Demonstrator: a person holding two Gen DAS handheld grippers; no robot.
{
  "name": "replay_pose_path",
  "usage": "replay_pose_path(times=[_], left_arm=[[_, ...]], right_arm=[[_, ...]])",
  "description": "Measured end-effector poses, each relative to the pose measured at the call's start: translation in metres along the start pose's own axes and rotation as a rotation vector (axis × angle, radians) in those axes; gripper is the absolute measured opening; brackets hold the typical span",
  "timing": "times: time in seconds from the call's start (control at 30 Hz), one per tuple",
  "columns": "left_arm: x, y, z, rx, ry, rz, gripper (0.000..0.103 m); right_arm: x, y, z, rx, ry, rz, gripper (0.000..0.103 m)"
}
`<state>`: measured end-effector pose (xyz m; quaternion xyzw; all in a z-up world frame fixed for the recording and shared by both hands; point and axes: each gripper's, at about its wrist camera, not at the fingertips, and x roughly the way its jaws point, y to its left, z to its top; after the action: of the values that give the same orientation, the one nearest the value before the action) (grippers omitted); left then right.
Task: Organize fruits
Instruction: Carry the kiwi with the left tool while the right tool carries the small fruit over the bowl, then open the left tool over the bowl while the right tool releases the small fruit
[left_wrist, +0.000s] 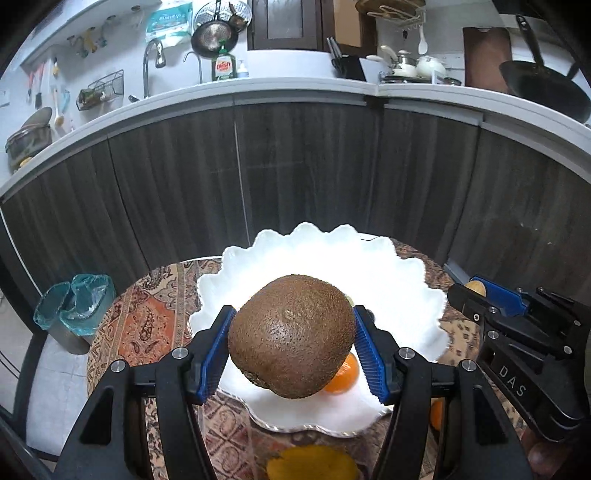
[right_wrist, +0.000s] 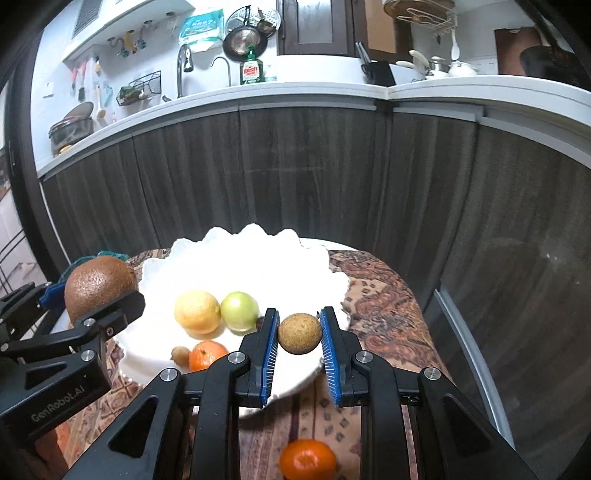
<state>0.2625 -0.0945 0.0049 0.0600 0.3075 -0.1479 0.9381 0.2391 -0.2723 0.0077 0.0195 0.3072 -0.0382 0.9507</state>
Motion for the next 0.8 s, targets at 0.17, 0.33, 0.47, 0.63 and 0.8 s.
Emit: replay_pose_path(times=[0.17, 0.33, 0.47, 0.63, 0.8], left_arm=[[0.025, 0.008, 0.0, -0.006, 0.034, 0.014, 0.062], [0.04, 0.012, -0.007, -0.012, 0.067, 0.016, 0.062], [0.046, 0.012, -0.012, -0.015, 0.096, 0.014, 0.062], [0.05, 0.012, -0.016, -0.012, 0.134, 0.026, 0.062], [0.049, 0.01, -0.019, 0.0, 0.137, 0.051, 0.069]], right_arm=[[0.025, 0.007, 0.004, -0.02, 0.026, 0.016, 0.024], [0.046, 0.011, 0.0, -0.032, 0.063, 0.03, 0.024], [0.056, 0.012, -0.004, -0.036, 0.091, 0.043, 0.024], [0.056, 0.013, -0.004, -0.039, 0.086, 0.041, 0.031], [0.05, 0.011, -0.003, -0.044, 0.054, -0.006, 0.058]])
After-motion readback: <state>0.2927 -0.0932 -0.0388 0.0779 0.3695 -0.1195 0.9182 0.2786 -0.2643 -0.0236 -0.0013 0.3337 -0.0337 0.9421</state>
